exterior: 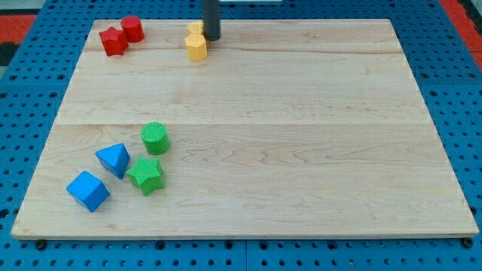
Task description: Move the yellow hexagon to the right of the blue triangle
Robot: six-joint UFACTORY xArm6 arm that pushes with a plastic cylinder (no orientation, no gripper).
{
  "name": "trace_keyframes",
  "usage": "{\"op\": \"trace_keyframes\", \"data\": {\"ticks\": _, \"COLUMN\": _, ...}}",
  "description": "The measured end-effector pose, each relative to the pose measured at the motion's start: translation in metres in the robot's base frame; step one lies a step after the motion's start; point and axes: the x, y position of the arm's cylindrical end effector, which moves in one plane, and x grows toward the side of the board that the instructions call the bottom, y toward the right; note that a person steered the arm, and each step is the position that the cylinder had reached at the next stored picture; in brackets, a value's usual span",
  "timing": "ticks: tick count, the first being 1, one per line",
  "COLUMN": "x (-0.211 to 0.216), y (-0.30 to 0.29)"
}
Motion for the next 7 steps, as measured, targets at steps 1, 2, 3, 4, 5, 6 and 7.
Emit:
{"op": "trace_keyframes", "data": {"ticks": 1, "x": 0.035, "y": -0.035}}
{"op": "trace_keyframes", "data": {"ticks": 2, "x": 0.077, "y": -0.066}}
{"op": "trace_keyframes", "data": {"ticks": 3, "x": 0.118, "y": -0.053}}
{"op": "trace_keyframes", "data": {"ticks": 4, "x": 0.175, "y": -0.061}}
{"op": "trace_keyframes", "data": {"ticks": 5, "x": 0.203, "y": -0.070}}
{"op": "trace_keyframes", "data": {"ticks": 6, "x": 0.207, "y": -0.078}}
{"op": "trace_keyframes", "data": {"ticks": 7, "x": 0.146, "y": -0.032}}
